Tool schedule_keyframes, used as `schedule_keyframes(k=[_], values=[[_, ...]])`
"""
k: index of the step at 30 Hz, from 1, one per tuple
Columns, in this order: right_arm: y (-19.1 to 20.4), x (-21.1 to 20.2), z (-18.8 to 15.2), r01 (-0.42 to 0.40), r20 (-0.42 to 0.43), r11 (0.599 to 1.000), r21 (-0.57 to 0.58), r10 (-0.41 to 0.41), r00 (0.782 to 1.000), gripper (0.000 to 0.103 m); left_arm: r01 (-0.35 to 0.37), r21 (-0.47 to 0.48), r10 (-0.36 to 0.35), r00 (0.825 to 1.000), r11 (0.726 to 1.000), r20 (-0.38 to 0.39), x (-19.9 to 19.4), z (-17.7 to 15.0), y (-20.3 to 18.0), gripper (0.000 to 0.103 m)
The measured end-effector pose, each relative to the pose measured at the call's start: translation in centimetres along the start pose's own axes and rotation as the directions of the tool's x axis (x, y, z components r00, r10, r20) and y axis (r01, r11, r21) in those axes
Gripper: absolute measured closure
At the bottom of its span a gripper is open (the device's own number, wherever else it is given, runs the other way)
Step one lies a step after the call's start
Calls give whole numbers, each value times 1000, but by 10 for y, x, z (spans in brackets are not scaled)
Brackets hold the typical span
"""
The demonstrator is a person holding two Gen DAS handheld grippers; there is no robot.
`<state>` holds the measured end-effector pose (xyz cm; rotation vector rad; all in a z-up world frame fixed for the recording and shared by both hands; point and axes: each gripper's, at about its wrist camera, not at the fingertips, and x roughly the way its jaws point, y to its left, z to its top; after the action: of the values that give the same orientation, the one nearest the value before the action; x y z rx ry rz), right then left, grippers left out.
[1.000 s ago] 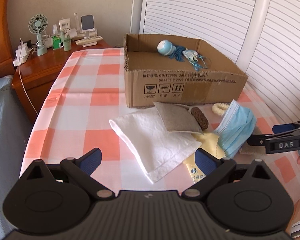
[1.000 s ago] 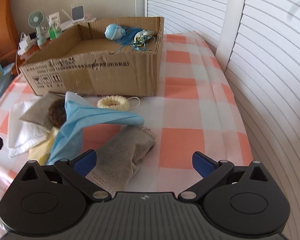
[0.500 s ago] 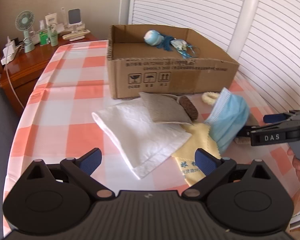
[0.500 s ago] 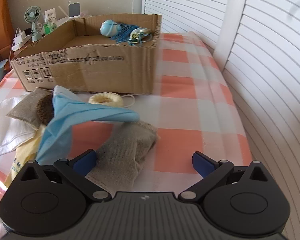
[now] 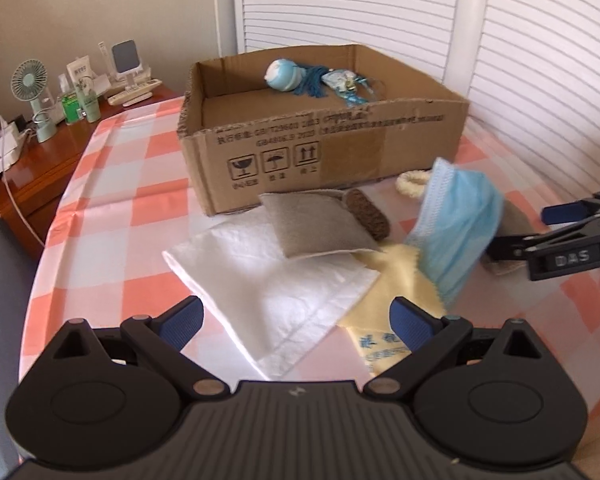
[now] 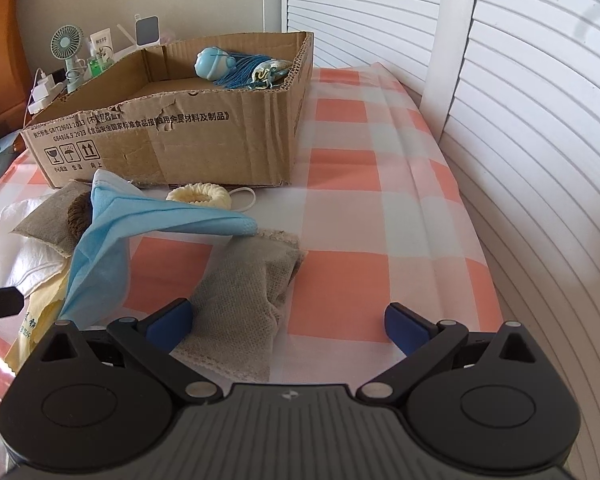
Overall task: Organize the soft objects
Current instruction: 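Grasp the brown knitted scrunchie with the left tool while the right tool approaches the grey sachet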
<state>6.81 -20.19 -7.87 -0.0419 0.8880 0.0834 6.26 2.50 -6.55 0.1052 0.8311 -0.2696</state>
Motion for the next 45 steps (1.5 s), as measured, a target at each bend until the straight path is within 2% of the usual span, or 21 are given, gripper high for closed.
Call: schedule_keyframes(k=[5,9,12,15,19,21,23,28,32,36,37,38,39,43,45], values=[[-1,-1,-1,-8,7,1000,-5,8,1000,0,-36,-39,35,999,999,-27,9,2,12,5],[0,-1,-2,-5,11,1000,-4,5,1000,0,11,-34,-10,1000,999,18,1,11,7,6],[0,-1,-2,-5,14,1000,-5,5,1000,0,12,26,-14,998,1000,64,-2,22,-4,10],[-1,-2,-3,-8,16,1000,-8,9,1000,0,-27,123,15,995,992,99,3,29,-21,19],[-2,-2,-2,-14,14,1000,-13,14,1000,0,-61,249,28,990,967,136,14,34,-42,31],[-2,-2,-2,-17,14,1000,-17,17,1000,0,-65,300,26,991,952,131,22,34,-52,40],[-2,-2,-2,-18,13,1000,-19,19,1000,0,-70,330,30,992,941,124,29,34,-57,44],[-1,-1,-1,-24,15,999,-28,24,1000,0,-72,345,33,992,936,118,41,37,-61,45],[-1,0,-2,-29,20,999,-40,30,999,0,-56,375,15,994,925,112,44,37,-64,53],[0,0,-3,-31,28,998,-50,33,999,0,-50,400,9,995,915,103,50,36,-68,55],[0,0,-3,-32,29,998,-51,33,999,0,-52,401,11,995,915,104,51,35,-68,57],[0,-1,-3,-33,30,998,-51,35,999,0,-54,403,12,994,914,105,52,35,-68,64],[0,0,-3,-35,32,998,-53,36,999,0,-56,404,14,994,913,105,52,35,-68,67],[3,-2,-4,-42,43,997,-71,45,998,0,-49,391,8,994,919,105,53,36,-66,67],[6,-3,-4,-60,48,995,-78,64,997,5,-46,389,6,995,920,103,53,37,-65,67]])
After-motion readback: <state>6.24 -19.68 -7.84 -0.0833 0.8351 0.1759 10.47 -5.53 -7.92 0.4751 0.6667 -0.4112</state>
